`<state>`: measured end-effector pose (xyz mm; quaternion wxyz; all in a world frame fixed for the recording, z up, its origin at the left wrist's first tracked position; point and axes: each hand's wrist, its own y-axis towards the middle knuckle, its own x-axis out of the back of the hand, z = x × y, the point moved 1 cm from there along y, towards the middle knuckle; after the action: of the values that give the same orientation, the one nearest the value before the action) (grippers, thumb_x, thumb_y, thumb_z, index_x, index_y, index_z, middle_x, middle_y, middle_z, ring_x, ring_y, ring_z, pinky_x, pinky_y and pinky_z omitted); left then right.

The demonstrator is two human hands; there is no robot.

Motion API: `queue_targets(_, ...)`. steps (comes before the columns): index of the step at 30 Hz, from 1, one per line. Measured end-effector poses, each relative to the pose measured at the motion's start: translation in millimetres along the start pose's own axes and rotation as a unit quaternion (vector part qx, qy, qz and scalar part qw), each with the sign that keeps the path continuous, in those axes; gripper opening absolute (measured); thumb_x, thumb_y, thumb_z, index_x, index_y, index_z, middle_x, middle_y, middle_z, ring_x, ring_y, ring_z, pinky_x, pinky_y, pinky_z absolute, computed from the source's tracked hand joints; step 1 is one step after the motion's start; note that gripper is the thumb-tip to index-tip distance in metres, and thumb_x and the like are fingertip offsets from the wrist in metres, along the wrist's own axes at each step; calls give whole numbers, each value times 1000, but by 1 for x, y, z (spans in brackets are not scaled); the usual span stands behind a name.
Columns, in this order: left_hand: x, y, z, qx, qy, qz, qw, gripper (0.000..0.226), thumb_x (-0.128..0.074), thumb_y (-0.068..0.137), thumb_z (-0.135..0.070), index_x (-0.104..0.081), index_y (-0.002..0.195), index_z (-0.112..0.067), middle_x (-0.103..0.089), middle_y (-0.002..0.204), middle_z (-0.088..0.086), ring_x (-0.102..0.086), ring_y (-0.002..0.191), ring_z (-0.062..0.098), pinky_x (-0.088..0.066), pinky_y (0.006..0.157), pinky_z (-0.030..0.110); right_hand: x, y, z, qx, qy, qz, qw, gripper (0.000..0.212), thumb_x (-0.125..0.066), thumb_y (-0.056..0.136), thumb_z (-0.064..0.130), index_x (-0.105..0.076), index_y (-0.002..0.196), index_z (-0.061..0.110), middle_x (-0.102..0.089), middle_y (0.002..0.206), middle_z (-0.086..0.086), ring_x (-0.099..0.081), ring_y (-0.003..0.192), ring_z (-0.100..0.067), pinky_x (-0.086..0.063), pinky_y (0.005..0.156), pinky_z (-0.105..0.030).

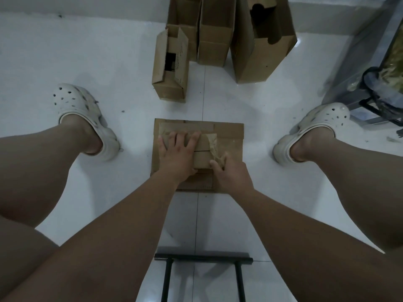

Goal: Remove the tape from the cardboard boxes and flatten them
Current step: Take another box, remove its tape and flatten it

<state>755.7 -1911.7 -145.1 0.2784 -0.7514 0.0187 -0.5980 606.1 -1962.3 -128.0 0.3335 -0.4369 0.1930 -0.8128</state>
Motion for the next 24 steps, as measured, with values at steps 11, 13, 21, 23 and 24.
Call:
queue_targets(11, 40, 31, -5, 159, -195, 11, 968, 105, -62, 55, -69, -18, 143, -33, -31, 136, 9, -30, 127, 34, -25, 101, 50, 27, 32, 1, -164, 560, -6, 812, 56, -69, 89, 17, -46, 139, 9, -67, 120, -12, -71, 94, -16, -55, 78, -27)
queue_targets(13, 50, 37, -5, 181, -241, 45, 952, 111, -64, 51, -73, -19, 144, -33, -30, 138, 9, -30, 128, 35, -29, 98, 49, 32, 38, 7, -115, 411, -35, 904, 30, -70, 88, 22, -62, 114, 8, -68, 102, -5, -67, 90, -16, -54, 81, -28)
queue_targets(21, 66, 41, -10, 210, -313, 100, 921, 121, -60, 39, -80, -28, 143, -26, -32, 136, 9, -30, 129, 30, -37, 99, 50, 41, 36, 52, 60, 230, -198, 951, 19, -71, 86, 31, -54, 81, 25, -60, 83, 4, -54, 73, -2, -40, 61, -6)
queue_targets(23, 68, 42, -8, 210, -311, 107, 921, 118, -63, 41, -77, -31, 141, -25, -33, 135, 10, -33, 125, 28, -39, 91, 42, 44, 38, 56, 61, 226, -191, 953, 16, -70, 88, 29, -57, 80, 24, -59, 77, 9, -53, 68, 7, -38, 60, -3)
queue_targets(24, 68, 43, -8, 211, -311, 109, 920, 116, -64, 42, -76, -32, 140, -24, -33, 134, 10, -35, 122, 27, -38, 85, 38, 46, 39, 56, 59, 225, -189, 954, 17, -69, 89, 29, -57, 78, 25, -57, 74, 11, -52, 65, 11, -38, 59, -2)
